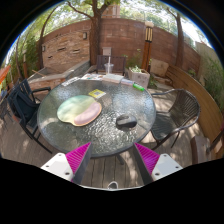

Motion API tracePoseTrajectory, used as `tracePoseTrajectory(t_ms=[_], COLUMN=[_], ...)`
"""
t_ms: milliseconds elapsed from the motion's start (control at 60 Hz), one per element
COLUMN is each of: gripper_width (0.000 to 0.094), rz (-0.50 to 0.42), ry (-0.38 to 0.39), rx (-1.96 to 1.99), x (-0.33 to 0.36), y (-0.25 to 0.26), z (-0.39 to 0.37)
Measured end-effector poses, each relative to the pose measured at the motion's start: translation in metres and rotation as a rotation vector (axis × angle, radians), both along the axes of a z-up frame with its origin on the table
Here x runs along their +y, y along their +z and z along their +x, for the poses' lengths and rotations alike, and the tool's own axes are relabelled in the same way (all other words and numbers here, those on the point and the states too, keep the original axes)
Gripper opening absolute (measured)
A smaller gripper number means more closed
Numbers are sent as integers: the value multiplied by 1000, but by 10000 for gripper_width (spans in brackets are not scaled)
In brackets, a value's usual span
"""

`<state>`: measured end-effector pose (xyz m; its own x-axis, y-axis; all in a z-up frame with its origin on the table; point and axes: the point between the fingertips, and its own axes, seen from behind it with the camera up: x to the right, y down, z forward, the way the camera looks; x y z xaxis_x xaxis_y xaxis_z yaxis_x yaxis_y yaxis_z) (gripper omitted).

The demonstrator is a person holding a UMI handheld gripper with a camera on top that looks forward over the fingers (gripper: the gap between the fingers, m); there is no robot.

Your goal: Arrange mouse

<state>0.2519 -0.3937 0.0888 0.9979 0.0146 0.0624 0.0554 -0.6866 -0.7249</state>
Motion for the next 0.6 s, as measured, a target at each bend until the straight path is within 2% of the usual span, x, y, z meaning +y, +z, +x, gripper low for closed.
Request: tracePoseTrajectory(t_ms=[217, 383, 483, 600], gripper_width=[852, 848, 851, 852], rz=[33, 16, 30, 52], ry=[7, 78, 137, 166], rx=[-45, -62, -60, -55], x=[101, 145, 169, 201], y=[-56, -84, -86, -87], z=[82, 101, 99, 99])
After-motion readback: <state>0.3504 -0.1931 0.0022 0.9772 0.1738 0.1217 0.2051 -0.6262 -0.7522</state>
